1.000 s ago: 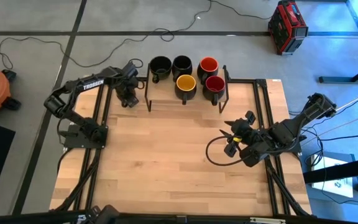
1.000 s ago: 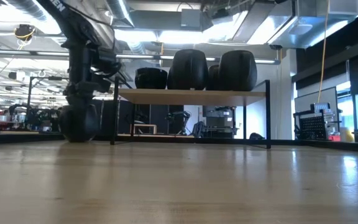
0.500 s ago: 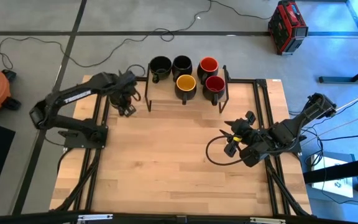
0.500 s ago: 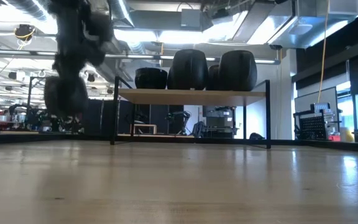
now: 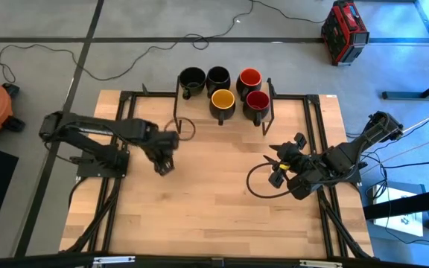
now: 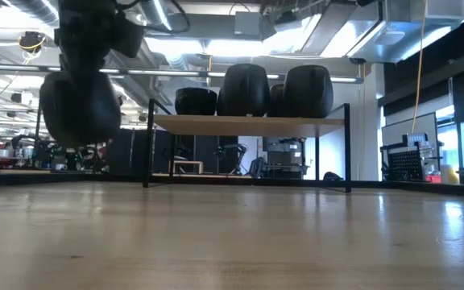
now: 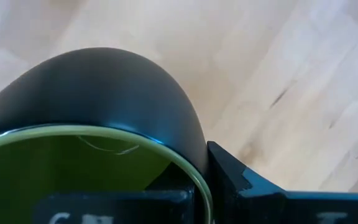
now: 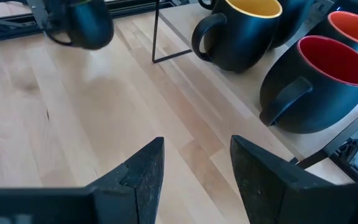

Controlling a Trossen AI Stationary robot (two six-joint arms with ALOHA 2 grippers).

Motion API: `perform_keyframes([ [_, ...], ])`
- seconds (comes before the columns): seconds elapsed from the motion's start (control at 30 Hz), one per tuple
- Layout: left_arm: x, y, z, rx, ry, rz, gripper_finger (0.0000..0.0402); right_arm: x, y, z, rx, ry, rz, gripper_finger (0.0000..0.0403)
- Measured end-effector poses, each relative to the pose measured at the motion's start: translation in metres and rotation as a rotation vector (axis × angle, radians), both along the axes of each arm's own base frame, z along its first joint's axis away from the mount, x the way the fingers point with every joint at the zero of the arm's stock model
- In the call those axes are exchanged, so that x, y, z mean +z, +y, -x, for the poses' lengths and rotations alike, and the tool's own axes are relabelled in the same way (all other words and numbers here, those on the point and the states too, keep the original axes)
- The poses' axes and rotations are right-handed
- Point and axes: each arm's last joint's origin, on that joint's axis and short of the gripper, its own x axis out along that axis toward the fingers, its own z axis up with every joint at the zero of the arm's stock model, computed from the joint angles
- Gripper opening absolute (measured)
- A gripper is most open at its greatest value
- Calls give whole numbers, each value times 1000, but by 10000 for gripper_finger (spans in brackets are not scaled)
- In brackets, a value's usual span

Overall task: Place coffee mugs
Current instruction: Move the green mug to the right center of the table

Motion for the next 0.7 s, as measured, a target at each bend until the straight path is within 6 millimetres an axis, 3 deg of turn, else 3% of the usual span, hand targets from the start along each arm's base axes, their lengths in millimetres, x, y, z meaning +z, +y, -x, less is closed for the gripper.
perform_keyframes([
  [0.13,-18,-14,-19,-39,45,10,14,-1,0,1,3,13,0,174],
  [0.3,-42,-18,-41,-34,89,16,14,-1,0,1,3,18,-10,174],
  [0.7,-46,-22,-111,-32,27,27,14,-2,1,1,10,32,-61,174],
])
